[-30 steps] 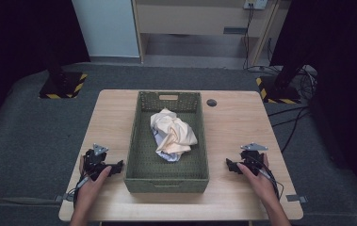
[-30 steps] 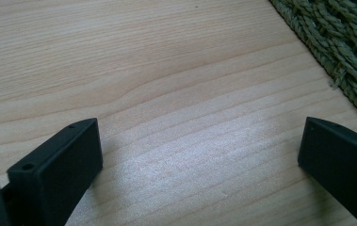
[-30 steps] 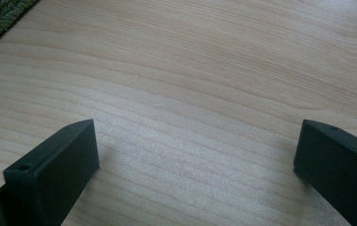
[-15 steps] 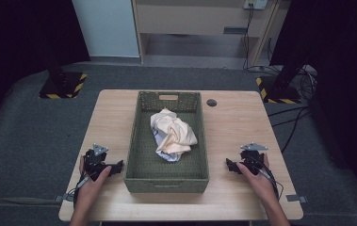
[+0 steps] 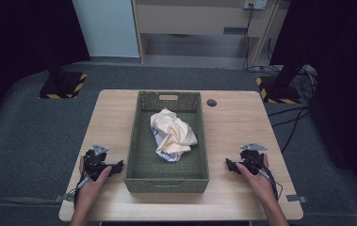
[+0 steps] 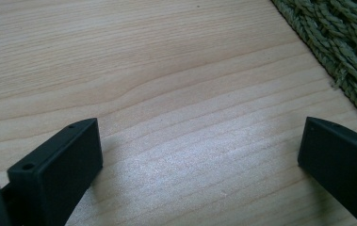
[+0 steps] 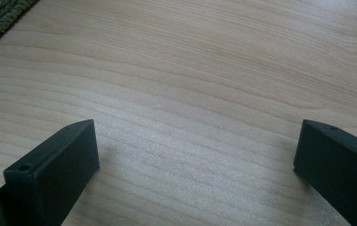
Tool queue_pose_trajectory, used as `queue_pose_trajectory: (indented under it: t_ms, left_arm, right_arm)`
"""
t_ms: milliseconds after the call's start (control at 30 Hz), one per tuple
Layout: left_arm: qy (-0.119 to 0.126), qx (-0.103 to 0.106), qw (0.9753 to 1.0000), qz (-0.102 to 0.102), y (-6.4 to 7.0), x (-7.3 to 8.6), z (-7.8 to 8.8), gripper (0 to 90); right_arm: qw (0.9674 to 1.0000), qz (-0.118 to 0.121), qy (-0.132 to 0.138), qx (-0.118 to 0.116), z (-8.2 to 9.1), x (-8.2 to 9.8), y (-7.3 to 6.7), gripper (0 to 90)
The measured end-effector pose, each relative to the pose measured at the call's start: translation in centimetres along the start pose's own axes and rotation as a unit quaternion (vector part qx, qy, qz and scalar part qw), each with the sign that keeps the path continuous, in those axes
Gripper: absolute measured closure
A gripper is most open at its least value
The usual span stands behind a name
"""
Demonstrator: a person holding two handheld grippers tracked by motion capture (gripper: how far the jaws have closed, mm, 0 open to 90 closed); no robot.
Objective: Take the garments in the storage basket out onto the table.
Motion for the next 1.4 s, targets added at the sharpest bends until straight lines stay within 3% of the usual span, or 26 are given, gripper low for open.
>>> queue_pose_trajectory:
  t_ms: [333, 800, 1400]
  left_arm:
    - [0.000, -0.001, 1.0000, 0.001, 0.0, 0.0, 0.0, 0.0]
    - [0.000, -0.001, 1.0000, 0.001, 0.0, 0.0, 0.0, 0.0]
    - [0.000, -0.001, 1.0000, 0.001, 0.0, 0.0, 0.0, 0.0]
  right_arm:
    - [1.0000, 0.000, 0.001, 0.000, 0.1, 0.1, -0.4, 2.3]
    - [0.9994, 0.016, -0.001, -0.030, 0.8, -0.4, -2.6, 4.1]
    - [0.9981, 0.040, 0.016, -0.044, 4.3, -3.2, -4.7, 3.9]
Point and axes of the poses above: each handheld gripper's, and its own axes: z roughly backward along the jaws, x roughly out of its underside, y roughly to its right, the point moved 8 cm from there along -z, roughly forward along the jaws, and after that the axes turned 13 degrees about -x, right-handed, at the moved point
